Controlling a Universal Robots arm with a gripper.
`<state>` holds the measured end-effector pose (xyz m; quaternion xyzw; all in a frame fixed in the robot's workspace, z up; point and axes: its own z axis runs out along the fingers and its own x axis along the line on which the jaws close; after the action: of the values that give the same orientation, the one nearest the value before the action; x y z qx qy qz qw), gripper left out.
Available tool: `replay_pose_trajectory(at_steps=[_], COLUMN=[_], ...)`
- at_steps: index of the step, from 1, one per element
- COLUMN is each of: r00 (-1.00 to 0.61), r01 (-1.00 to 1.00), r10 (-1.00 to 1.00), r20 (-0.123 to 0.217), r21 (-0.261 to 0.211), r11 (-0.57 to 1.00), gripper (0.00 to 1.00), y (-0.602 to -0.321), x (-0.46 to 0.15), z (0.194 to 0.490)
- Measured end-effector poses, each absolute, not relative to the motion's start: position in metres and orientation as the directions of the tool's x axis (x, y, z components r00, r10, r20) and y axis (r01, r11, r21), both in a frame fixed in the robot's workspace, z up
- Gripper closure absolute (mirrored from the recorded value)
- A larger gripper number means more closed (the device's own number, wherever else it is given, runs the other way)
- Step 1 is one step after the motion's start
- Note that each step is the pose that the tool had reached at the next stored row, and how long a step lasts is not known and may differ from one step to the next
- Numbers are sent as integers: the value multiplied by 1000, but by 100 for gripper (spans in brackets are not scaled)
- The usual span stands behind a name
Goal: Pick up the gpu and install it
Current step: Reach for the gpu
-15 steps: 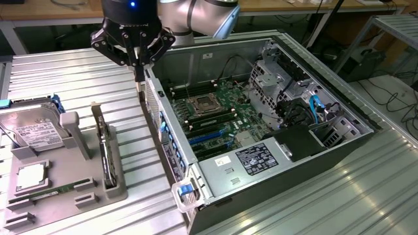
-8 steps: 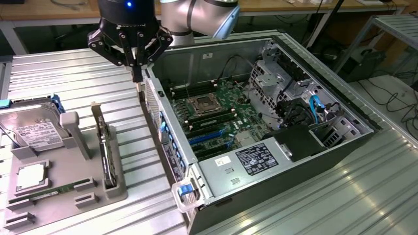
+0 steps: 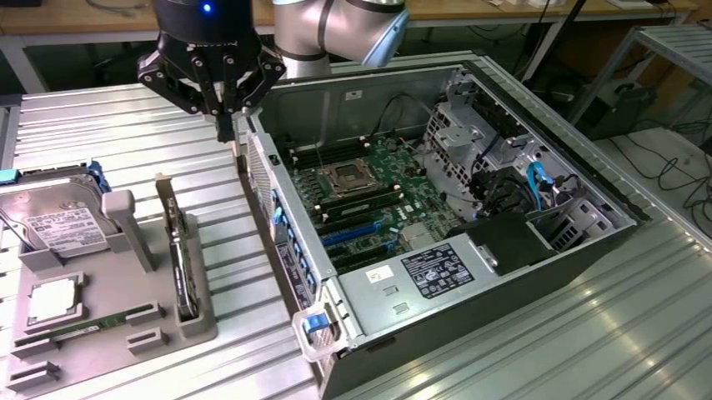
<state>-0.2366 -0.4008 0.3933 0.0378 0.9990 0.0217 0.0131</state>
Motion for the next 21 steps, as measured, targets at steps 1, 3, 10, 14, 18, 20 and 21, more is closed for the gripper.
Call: replay_pose_trajectory(at_steps=[1, 3, 10, 14, 18, 20, 21], r00=[-997, -997, -997, -997, -997, -997, -997], r01=[75, 75, 75, 75, 75, 75, 75], r10=[76, 76, 76, 76, 76, 76, 76], r20=[-24, -24, -24, -24, -24, -24, -24], r21=[44, 44, 44, 44, 44, 44, 44], r11=[996, 996, 996, 996, 996, 996, 996], gripper=[89, 89, 89, 89, 89, 89, 89], y=[-401, -401, -401, -402, -402, -402, -402], x=[-238, -240, -248, -252, -257, -259, -260], z=[393, 393, 393, 393, 393, 393, 393])
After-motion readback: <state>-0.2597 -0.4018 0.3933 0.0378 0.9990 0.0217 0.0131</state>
